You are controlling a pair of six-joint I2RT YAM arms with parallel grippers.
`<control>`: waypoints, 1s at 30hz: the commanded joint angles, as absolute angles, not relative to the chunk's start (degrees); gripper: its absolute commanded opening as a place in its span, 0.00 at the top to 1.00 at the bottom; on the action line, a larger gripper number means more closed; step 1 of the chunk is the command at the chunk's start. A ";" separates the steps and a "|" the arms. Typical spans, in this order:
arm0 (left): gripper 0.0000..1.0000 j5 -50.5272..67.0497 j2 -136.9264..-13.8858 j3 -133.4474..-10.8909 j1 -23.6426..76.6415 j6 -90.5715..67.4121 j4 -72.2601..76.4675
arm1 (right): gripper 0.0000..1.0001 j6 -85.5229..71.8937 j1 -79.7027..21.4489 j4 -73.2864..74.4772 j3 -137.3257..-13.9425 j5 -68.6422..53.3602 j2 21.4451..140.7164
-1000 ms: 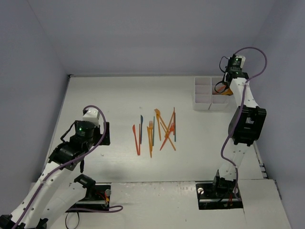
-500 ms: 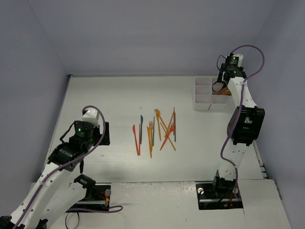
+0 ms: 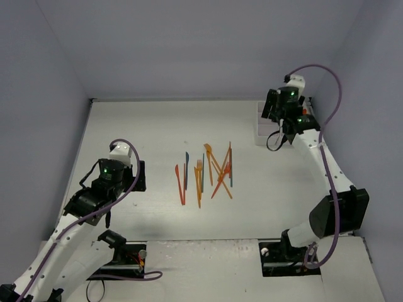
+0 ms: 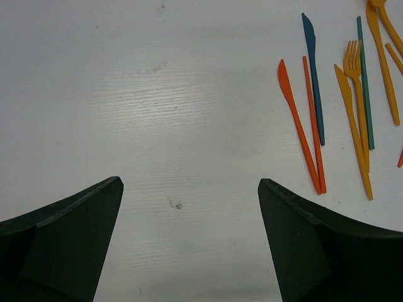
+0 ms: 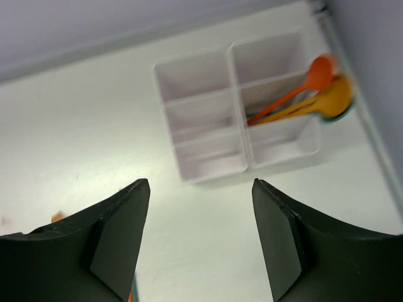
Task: Sort the eating utensils into containers
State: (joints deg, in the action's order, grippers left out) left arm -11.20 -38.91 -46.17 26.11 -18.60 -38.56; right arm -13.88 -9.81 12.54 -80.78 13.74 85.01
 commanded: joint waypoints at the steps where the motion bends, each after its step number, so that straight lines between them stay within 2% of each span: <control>1: 0.13 -10.24 -39.80 -46.67 25.66 -18.02 -34.83 | 0.38 -25.28 -20.08 12.13 -73.25 11.13 86.67; 8: 0.13 -9.70 -40.08 -46.58 25.66 -17.93 -34.75 | 0.47 -40.79 -33.38 11.90 -67.05 15.07 92.50; 14: 0.13 -9.58 -39.45 -46.46 25.66 -18.02 -34.86 | 0.67 -52.14 -36.60 11.36 -62.85 17.42 95.98; 30: 0.13 -9.52 -39.12 -46.38 25.66 -17.96 -34.80 | 0.76 -58.34 -37.53 9.26 -58.52 17.26 99.67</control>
State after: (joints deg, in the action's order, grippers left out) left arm -9.89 -38.87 -46.04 26.11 -18.48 -38.09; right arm -55.71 -36.88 10.23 -59.30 14.61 99.59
